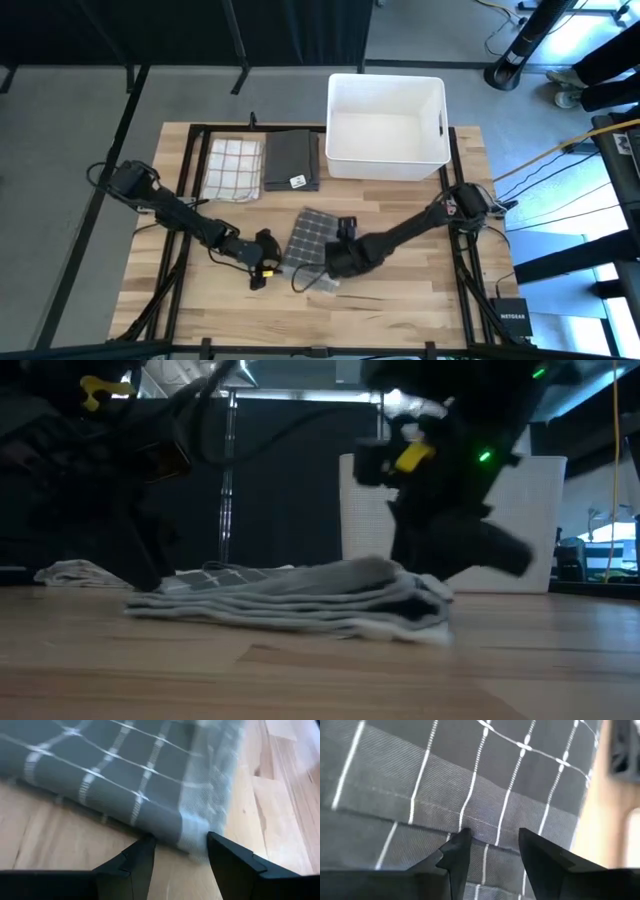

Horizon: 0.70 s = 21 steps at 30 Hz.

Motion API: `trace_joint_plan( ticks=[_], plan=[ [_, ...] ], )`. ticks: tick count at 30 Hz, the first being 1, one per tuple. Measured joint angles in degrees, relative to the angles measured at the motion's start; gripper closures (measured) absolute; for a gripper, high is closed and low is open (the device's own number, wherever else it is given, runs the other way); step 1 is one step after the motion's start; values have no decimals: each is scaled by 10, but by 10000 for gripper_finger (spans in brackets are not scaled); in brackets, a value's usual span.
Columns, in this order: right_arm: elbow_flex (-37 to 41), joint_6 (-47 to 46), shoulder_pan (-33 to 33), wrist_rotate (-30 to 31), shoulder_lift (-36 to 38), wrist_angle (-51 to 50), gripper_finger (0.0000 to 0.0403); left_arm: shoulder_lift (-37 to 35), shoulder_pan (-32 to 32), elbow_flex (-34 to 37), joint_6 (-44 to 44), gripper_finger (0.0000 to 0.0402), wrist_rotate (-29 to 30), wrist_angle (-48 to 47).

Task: Fold towel
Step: Fold the grey patterned towel, then stack the gray towel on top of the gray patterned towel

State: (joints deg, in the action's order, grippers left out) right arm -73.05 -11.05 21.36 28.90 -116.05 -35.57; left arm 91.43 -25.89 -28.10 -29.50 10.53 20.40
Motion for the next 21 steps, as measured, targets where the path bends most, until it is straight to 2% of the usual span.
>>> trace_joint_plan(
  ticks=[5, 8, 12, 16, 19, 21],
  plan=[
    [1, 107, -54, 12, -2, 31, 231, 5, 8, -1, 2, 229, -16, -3],
    [-9, 112, -73, 9, -2, 12, 231, 5, 9, -1, 2, 229, -16, -4],
    [-45, 58, -59, -14, 24, -56, 231, -8, 9, -1, 0, 229, -18, -23],
    [-53, -24, -8, -44, 73, -58, 231, -62, 12, -30, 15, 229, -16, -132],
    [-51, -84, 41, -30, 74, -53, 231, -106, 21, -68, 59, 229, 38, -236],
    [-44, -117, 74, 2, 72, -18, 231, -129, 30, -90, 116, 229, 107, -296]
  ],
)
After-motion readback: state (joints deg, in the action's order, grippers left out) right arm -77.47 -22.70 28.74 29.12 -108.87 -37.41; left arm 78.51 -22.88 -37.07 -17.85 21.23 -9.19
